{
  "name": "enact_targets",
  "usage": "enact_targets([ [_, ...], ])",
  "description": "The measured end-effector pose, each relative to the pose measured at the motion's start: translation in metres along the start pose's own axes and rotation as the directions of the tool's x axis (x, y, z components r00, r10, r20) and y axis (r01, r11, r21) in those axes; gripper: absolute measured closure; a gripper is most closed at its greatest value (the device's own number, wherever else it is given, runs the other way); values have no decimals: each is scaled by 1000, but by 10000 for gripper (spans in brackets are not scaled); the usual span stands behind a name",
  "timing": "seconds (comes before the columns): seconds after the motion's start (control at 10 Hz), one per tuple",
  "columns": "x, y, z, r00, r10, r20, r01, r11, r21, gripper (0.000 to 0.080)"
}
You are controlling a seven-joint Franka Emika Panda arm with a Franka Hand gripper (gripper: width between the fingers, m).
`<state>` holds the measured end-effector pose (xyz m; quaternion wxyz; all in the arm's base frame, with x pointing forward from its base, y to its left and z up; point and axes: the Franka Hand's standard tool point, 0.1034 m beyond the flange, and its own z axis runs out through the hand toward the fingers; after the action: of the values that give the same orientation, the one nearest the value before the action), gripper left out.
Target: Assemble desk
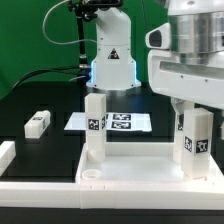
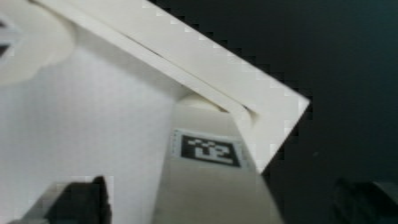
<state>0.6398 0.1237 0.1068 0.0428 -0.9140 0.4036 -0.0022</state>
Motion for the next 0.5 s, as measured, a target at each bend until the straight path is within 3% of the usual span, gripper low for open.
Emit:
enact_targets([
  [0.5, 0, 1, 1, 940, -340, -2, 340, 940, -6, 150],
])
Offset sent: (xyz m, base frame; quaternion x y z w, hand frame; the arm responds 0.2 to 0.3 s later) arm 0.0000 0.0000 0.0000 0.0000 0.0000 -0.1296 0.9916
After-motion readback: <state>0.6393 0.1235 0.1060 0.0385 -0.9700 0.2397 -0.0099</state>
